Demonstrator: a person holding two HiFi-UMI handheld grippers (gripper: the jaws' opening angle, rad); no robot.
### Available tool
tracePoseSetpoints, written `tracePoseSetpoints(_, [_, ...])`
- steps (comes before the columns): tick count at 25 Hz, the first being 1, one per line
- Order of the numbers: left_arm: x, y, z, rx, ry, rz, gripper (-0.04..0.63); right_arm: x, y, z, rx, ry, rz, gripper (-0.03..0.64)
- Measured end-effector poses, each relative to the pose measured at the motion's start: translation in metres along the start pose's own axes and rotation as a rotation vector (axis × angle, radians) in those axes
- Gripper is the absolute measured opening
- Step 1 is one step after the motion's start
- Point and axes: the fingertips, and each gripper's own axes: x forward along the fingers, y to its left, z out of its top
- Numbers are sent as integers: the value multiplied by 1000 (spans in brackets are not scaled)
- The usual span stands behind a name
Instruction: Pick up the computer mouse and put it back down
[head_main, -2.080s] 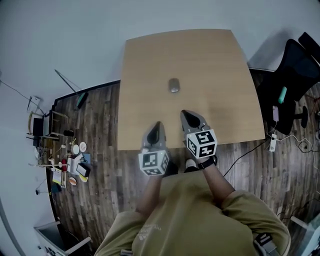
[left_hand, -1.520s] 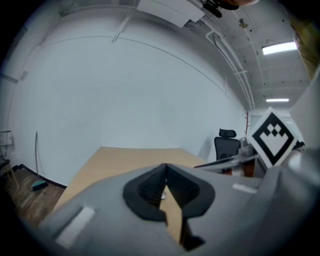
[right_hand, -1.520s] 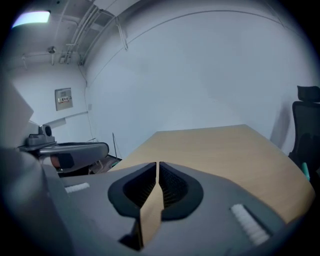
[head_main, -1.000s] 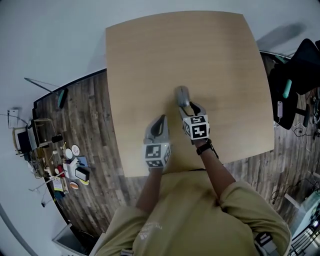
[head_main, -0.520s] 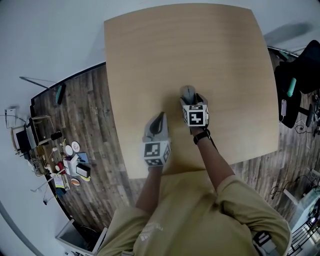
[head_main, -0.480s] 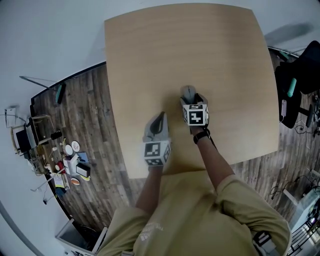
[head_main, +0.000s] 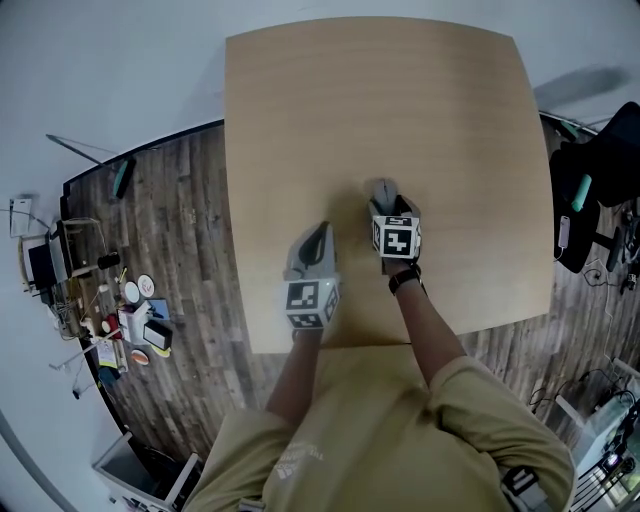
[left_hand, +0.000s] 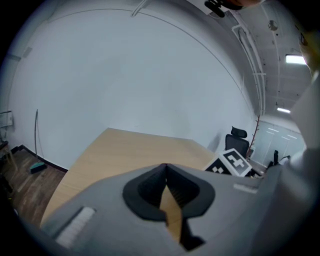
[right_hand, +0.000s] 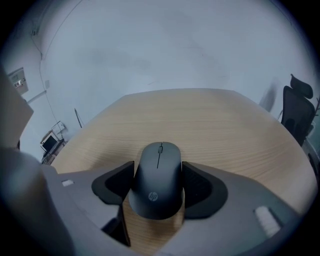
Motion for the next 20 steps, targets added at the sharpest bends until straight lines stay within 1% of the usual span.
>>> tracePoseSetpoints(5, [-15,-8,10,6,-34,22,2,-37,5,3,-10,-68,40,304])
tracePoseSetpoints(8, [-26,-18,17,14,-61,28,2,-66,11,12,-25,-146,76,302])
tracePoseSetpoints(12, [-45,-37,35,32,-118,33,2,-124,18,34,-44,-291,117,302])
tracePoseSetpoints(16, [-69,-62,62,58,-192,32,2,-196,17,64,-42,-471,146,302])
tracePoseSetpoints(18, [-83,-74,76,82,-223,37,2,-232,17,78,-45,-557,160,302])
tracePoseSetpoints(20, [-96,-88,86,120,-233,54,2,-269,17,91,-57,-637,175,302])
